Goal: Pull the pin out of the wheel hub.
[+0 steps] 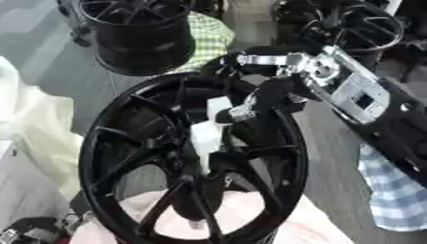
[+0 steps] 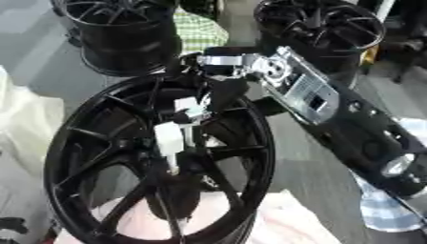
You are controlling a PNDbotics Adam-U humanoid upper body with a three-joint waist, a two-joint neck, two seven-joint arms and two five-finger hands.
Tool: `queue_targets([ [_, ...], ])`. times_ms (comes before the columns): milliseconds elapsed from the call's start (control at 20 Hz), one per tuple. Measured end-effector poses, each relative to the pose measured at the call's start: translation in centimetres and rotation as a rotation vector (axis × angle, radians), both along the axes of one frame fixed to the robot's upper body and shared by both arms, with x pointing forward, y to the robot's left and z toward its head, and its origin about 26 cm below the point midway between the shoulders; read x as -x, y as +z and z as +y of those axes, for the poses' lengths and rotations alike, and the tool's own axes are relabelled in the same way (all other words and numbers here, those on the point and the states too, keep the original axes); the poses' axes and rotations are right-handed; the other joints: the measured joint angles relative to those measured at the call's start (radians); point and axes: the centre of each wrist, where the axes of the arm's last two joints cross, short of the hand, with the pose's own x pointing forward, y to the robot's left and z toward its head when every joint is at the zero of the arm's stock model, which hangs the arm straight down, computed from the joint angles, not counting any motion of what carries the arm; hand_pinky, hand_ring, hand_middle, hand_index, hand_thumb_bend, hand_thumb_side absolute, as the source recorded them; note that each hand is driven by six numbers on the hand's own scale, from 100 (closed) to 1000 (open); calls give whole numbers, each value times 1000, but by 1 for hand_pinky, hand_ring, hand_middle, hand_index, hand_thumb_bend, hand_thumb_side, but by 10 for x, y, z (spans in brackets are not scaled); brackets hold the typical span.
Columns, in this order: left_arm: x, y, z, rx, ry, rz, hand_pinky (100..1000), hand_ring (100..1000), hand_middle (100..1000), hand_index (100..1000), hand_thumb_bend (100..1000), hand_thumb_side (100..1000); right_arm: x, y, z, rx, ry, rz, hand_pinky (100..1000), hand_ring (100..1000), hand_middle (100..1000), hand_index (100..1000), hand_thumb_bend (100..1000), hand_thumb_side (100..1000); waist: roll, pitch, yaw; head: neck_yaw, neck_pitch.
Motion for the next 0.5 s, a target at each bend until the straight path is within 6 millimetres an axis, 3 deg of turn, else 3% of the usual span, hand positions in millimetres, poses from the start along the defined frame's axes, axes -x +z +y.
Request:
queue_targets([
  [500,-1,-1,-2,1,-7,2,532,100,603,768,100,1000,-10,-19,-7,13,-39,4,809,812,791,878,442,348,-3,3,1,-6,-5],
])
